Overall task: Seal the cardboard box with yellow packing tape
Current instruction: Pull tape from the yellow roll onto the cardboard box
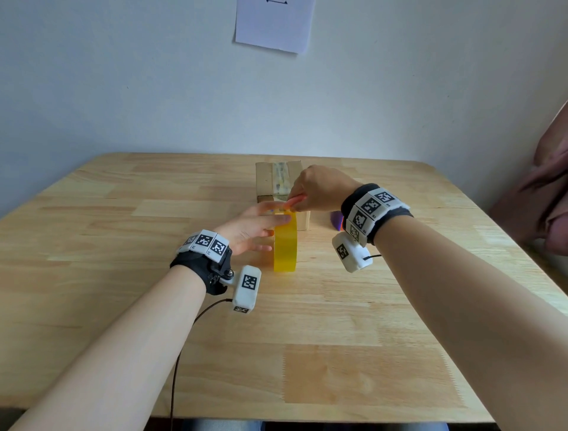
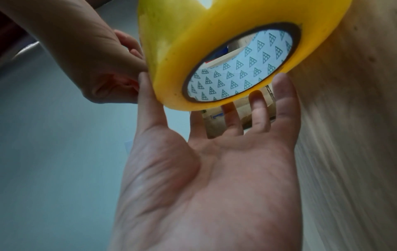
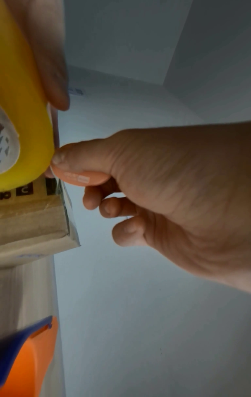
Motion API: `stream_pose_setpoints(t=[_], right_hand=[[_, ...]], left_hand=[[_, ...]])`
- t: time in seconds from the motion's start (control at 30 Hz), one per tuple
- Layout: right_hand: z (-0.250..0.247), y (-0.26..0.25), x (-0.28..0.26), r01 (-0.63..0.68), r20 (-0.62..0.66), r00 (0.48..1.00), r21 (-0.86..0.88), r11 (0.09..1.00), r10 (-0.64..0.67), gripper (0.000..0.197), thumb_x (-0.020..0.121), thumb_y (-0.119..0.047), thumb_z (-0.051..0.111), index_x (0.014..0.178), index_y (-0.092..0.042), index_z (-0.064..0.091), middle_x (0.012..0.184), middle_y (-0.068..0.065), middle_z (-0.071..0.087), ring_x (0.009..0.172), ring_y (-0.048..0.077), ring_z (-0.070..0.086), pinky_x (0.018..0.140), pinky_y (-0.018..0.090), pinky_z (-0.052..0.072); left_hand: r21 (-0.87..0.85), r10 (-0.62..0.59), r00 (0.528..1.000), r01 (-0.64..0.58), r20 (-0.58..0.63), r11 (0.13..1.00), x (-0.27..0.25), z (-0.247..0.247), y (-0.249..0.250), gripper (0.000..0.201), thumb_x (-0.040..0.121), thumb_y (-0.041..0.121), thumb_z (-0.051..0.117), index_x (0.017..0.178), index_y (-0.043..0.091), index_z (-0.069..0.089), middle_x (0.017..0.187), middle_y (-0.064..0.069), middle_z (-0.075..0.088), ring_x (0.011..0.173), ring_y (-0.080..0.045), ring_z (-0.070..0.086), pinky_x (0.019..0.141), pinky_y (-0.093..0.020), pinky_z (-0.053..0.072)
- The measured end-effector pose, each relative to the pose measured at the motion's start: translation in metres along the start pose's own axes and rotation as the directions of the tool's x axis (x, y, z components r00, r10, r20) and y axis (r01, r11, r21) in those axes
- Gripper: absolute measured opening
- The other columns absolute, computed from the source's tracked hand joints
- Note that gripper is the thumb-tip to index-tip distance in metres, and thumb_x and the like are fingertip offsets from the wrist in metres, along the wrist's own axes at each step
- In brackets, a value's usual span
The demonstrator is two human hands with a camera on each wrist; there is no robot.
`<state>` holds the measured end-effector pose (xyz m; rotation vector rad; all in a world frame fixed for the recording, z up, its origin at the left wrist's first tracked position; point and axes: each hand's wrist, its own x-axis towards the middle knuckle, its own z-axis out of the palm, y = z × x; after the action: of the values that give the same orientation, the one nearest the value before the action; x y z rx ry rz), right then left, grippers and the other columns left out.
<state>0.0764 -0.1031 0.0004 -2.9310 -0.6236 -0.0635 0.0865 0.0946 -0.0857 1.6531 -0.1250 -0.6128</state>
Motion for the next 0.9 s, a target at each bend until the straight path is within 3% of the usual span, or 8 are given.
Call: stream_pose_setpoints(t=[0.2, 0.27, 0.37, 0.47, 0.57, 0.67, 0.8, 0.9], right_hand=[[0.004, 0.022, -0.018, -0.093, 0.014, 0.996, 0.016, 0.996, 0.093, 0.022, 0.093, -0.040, 0.073, 0.102, -0.024, 0.084, 0.089, -0.010, 0.078, 0.082, 0.013, 0.070, 0.068, 0.029, 0.056], [0.011, 0.032, -0.024, -0.173, 0.033, 0.985, 0.133, 0.976, 0.170, 0.025, 0.092, -0.041, 0.072, 0.088, -0.018, 0.083, 0.078, -0.003, 0.078, 0.070, 0.017, 0.074, 0.063, 0.031, 0.059], [0.026, 0.046, -0.035, -0.308, 0.184, 0.943, 0.175, 0.935, 0.276, 0.033, 0.092, -0.042, 0.072, 0.067, -0.020, 0.071, 0.060, -0.005, 0.070, 0.040, 0.000, 0.058, 0.049, 0.021, 0.046], [0.044, 0.055, -0.048, -0.401, 0.377, 0.869, 0.159, 0.902, 0.320, 0.024, 0.091, -0.039, 0.072, 0.080, -0.018, 0.076, 0.067, -0.004, 0.072, 0.047, 0.007, 0.054, 0.045, 0.019, 0.047], [0.063, 0.063, -0.058, -0.449, 0.456, 0.831, 0.213, 0.868, 0.318, 0.027, 0.096, -0.040, 0.068, 0.103, -0.016, 0.078, 0.070, -0.006, 0.073, 0.056, 0.009, 0.056, 0.048, 0.018, 0.046], [0.073, 0.064, -0.065, -0.502, 0.504, 0.787, 0.187, 0.845, 0.356, 0.033, 0.095, -0.048, 0.067, 0.098, -0.016, 0.075, 0.067, -0.007, 0.075, 0.049, 0.005, 0.062, 0.051, 0.020, 0.048], [0.069, 0.061, -0.060, -0.587, 0.471, 0.731, 0.065, 0.807, 0.493, 0.052, 0.095, -0.061, 0.058, 0.101, -0.012, 0.072, 0.067, -0.002, 0.077, 0.049, 0.009, 0.067, 0.060, 0.027, 0.047], [0.055, 0.052, -0.050, -0.623, 0.342, 0.765, 0.179, 0.762, 0.545, 0.055, 0.098, -0.064, 0.051, 0.098, -0.013, 0.072, 0.067, 0.000, 0.068, 0.053, 0.015, 0.058, 0.054, 0.028, 0.042]], left_hand=[[0.009, 0.006, 1.000, -0.006, 0.005, 1.000, -0.003, 0.001, 0.001, 0.091, 0.053, 0.048, 0.094, 0.138, 0.037, 0.063, 0.139, -0.005, 0.066, 0.131, -0.036, 0.057, 0.076, -0.041, 0.062], [0.015, 0.005, 1.000, -0.005, 0.000, 1.000, -0.005, 0.003, 0.002, 0.086, 0.058, 0.045, 0.092, 0.138, 0.037, 0.062, 0.140, -0.005, 0.065, 0.131, -0.035, 0.057, 0.074, -0.039, 0.062], [0.000, 0.007, 1.000, -0.007, -0.002, 1.000, -0.009, 0.006, 0.006, 0.065, 0.080, 0.032, 0.085, 0.139, 0.040, 0.060, 0.138, -0.006, 0.066, 0.119, -0.027, 0.062, 0.065, -0.032, 0.059], [0.001, 0.018, 1.000, -0.018, 0.004, 1.000, -0.011, 0.006, 0.007, 0.069, 0.088, 0.025, 0.081, 0.147, 0.043, 0.049, 0.133, -0.005, 0.069, 0.110, -0.020, 0.067, 0.064, -0.031, 0.058], [0.036, 0.018, 1.000, -0.019, 0.013, 0.999, -0.012, 0.007, 0.008, 0.066, 0.089, 0.026, 0.081, 0.146, 0.041, 0.051, 0.138, -0.002, 0.067, 0.117, -0.020, 0.067, 0.068, -0.031, 0.060], [0.041, 0.005, 1.000, -0.005, -0.010, 0.999, -0.012, 0.007, 0.008, 0.062, 0.085, 0.029, 0.083, 0.141, 0.038, 0.058, 0.140, 0.000, 0.064, 0.130, -0.027, 0.060, 0.071, -0.034, 0.062], [0.033, -0.004, 0.999, 0.005, -0.036, 0.999, -0.014, 0.008, 0.006, 0.052, 0.086, 0.027, 0.082, 0.133, 0.034, 0.061, 0.133, -0.003, 0.068, 0.126, -0.025, 0.060, 0.062, -0.029, 0.061], [0.015, 0.008, 0.999, -0.007, -0.051, 1.000, -0.015, 0.011, 0.005, 0.054, 0.088, 0.025, 0.081, 0.137, 0.031, 0.060, 0.133, -0.003, 0.067, 0.114, -0.019, 0.062, 0.056, -0.027, 0.060]])
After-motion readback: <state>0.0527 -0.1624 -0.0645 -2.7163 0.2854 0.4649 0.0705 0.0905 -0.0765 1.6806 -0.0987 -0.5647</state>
